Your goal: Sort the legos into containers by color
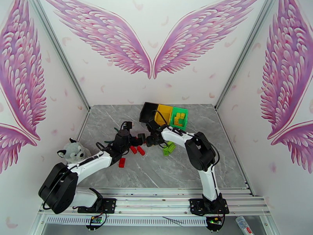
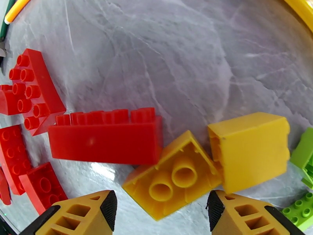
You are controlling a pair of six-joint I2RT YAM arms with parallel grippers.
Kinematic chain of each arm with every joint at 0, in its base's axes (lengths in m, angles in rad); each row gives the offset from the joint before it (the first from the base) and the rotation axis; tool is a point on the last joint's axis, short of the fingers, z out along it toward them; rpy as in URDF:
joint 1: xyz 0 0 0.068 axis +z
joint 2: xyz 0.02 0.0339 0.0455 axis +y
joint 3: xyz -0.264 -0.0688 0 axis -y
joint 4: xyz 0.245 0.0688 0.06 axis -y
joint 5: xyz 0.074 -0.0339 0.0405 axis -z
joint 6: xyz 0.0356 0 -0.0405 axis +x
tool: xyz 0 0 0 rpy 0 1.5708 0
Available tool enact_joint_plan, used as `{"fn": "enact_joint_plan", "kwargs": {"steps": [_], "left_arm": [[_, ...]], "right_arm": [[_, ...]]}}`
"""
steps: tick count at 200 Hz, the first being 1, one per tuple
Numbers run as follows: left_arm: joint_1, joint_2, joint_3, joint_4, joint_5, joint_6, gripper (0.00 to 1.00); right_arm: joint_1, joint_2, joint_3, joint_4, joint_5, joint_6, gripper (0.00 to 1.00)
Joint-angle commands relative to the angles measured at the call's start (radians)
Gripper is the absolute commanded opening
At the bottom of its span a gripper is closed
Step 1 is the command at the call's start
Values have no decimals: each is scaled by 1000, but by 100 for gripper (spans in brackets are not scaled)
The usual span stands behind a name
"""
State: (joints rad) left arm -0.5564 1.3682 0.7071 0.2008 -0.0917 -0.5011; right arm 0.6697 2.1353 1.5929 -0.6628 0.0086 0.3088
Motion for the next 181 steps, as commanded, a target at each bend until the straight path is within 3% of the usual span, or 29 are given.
{"fn": "enact_joint_plan", "kwargs": {"steps": [1, 97, 181], "left_arm": [[7, -37, -18, 15, -8, 3, 99], [6, 6, -5, 26, 15, -2, 99], [6, 14, -2, 28, 20, -5, 99]], "right_arm": [[19, 34, 50, -22, 22, -14, 68], [28, 149, 167, -27, 144, 4, 68], [30, 95, 114, -3, 195, 13, 47]]}}
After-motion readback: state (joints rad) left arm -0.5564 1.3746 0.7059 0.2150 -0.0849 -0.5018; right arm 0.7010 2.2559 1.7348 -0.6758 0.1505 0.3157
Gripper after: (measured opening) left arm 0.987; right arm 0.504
